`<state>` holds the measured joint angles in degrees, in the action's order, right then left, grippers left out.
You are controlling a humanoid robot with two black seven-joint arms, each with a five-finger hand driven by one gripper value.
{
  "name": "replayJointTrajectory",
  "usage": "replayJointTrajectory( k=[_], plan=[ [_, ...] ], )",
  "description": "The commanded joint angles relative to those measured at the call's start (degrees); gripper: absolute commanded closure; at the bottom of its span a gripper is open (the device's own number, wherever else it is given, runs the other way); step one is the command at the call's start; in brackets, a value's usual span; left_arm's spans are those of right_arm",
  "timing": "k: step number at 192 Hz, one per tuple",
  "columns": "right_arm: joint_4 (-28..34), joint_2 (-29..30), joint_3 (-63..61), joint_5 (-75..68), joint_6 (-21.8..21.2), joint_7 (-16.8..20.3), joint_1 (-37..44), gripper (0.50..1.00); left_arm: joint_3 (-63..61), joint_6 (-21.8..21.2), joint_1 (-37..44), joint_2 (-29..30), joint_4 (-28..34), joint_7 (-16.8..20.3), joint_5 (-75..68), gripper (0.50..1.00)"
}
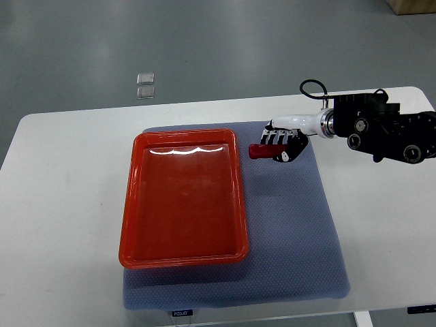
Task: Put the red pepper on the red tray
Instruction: 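Lift the pepper and carry it with the right hand over the tray, then lower the pepper into the tray and open the right hand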
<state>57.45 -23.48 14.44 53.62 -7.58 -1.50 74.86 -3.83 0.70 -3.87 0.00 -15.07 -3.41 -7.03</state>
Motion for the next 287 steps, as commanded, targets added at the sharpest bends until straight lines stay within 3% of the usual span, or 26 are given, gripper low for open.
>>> replayJointTrajectory(
  k=[1,47,111,178,287],
  plan=[
    [0.91,-0.25,-0.11,-0.53,-0.77,-0.09,3.45,1.0,-0.03,0.0,0.0,0.0,0.04,-0.01,0.0,0.5],
    [2.23,5.11,0.5,-5.45,-1.65,0.0,9.78,1.0,-0.03,0.09,0.0,0.0,-0.05,-0.01,0.0,0.5],
    [-4.45,23.39,4.99,-6.86,-0.51,0.0,10.13,1.0,-0.03,0.0,0.0,0.0,-0.05,-0.01,0.0,0.5],
    [-11.92,23.48,5.25,-6.77,-0.24,0.0,3.72,1.0,0.05,0.0,0.0,0.0,0.04,-0.01,0.0,0.5],
    [-12.54,23.48,4.99,-6.86,3.54,-0.09,-0.41,1.0,-0.03,0.0,0.0,0.0,0.13,-0.01,0.0,0.5]
  ],
)
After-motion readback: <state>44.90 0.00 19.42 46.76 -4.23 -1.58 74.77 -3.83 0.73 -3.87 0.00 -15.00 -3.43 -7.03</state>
